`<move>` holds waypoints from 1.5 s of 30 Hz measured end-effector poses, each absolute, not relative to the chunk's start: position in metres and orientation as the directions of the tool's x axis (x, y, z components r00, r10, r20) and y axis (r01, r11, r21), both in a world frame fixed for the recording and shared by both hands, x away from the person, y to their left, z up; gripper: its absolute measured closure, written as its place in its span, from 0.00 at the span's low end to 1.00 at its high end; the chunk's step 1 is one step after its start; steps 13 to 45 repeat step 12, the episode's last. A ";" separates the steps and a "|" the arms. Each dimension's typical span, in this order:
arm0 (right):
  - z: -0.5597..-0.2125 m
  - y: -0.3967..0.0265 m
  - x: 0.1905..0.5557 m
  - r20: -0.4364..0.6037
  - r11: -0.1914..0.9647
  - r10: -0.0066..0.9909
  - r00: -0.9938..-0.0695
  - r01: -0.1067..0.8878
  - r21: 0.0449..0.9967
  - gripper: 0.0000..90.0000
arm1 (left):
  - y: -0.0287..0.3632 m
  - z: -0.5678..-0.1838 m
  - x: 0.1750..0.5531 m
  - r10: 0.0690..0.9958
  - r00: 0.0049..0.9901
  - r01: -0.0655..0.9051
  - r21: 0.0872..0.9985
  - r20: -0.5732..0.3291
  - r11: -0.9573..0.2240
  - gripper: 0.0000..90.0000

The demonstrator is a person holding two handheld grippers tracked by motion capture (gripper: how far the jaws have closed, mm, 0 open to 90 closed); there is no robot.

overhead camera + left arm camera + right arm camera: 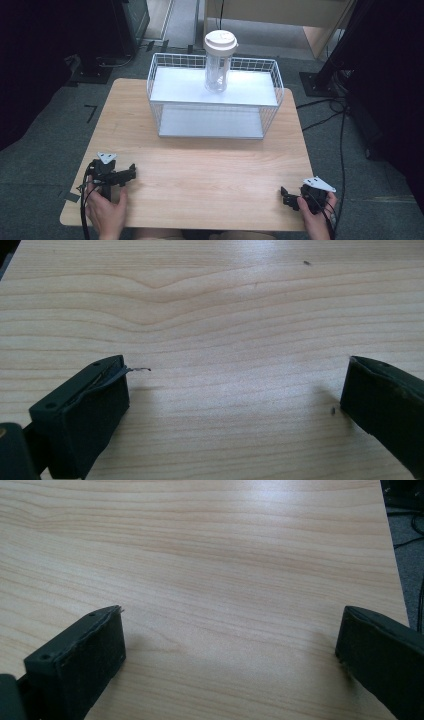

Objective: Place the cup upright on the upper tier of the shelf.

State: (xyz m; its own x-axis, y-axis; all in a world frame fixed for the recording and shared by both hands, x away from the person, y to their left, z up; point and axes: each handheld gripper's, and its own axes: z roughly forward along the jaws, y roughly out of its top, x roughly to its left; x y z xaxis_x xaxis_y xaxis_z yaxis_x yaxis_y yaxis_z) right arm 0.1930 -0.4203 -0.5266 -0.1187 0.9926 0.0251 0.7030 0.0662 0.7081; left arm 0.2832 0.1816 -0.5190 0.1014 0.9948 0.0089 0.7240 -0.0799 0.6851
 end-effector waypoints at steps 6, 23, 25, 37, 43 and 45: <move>-0.527 -0.420 0.193 0.024 0.067 0.993 -0.119 0.702 0.709 0.00 | 0.182 -0.519 0.283 0.995 0.101 0.724 0.685 0.009 -0.080 0.00; -0.527 -0.420 0.193 0.024 0.067 0.993 -0.119 0.702 0.709 0.00 | 0.182 -0.519 0.283 0.995 0.102 0.724 0.685 0.009 -0.080 0.00; -0.527 -0.420 0.193 0.024 0.067 0.993 -0.119 0.702 0.709 0.00 | 0.182 -0.519 0.283 0.995 0.102 0.724 0.685 0.009 -0.080 0.00; -0.527 -0.420 0.193 0.024 0.067 0.993 -0.119 0.702 0.709 0.00 | 0.182 -0.519 0.283 0.995 0.102 0.724 0.685 0.009 -0.080 0.00; -0.527 -0.420 0.193 0.024 0.067 0.993 -0.119 0.702 0.709 0.00 | 0.182 -0.519 0.283 0.995 0.102 0.724 0.685 0.009 -0.080 0.00; -0.527 -0.420 0.193 0.024 0.067 0.993 -0.119 0.702 0.709 0.00 | 0.182 -0.519 0.283 0.995 0.102 0.724 0.685 0.009 -0.080 0.00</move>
